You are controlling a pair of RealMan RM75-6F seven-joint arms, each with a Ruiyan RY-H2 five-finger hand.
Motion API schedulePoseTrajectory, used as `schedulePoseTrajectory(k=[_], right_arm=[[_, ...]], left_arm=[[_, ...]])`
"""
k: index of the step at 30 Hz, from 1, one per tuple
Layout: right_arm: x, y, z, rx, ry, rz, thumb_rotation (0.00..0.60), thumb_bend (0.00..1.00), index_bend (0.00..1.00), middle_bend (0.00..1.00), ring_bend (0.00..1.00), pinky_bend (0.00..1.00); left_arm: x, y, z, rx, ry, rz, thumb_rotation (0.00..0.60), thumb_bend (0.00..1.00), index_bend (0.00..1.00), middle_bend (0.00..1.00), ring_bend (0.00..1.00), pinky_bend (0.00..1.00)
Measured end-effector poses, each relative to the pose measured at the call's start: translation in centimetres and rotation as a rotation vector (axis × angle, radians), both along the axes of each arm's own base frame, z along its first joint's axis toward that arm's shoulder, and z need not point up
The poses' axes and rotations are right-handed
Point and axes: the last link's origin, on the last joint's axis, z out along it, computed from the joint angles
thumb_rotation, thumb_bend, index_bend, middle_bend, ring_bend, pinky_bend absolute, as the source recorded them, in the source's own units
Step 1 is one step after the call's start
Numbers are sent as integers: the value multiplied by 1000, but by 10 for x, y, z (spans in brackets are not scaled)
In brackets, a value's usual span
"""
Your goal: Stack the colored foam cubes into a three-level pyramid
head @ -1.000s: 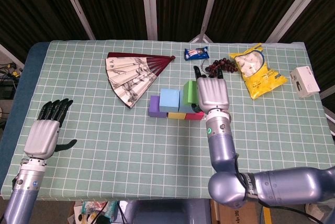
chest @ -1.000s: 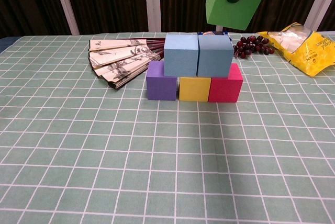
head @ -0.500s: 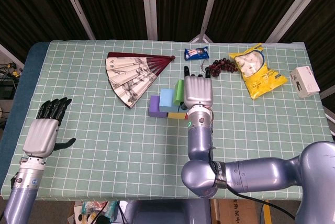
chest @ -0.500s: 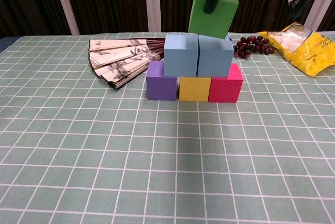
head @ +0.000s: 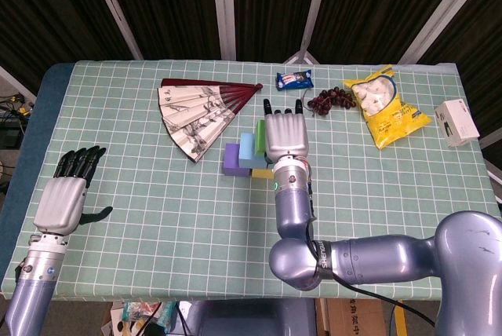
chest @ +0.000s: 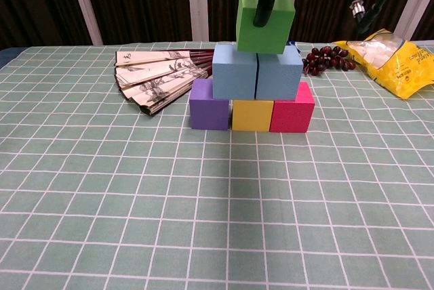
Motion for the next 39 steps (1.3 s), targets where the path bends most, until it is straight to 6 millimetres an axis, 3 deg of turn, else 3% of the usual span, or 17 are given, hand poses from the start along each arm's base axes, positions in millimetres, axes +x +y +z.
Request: schedulePoseTrajectory(k=[39], right_arm=[[-2,1,-3,17,57,-52,600,280,7,430,262,0]], left_arm=[[0,1,1,-2,-20,3,600,76,0,51,59,19]])
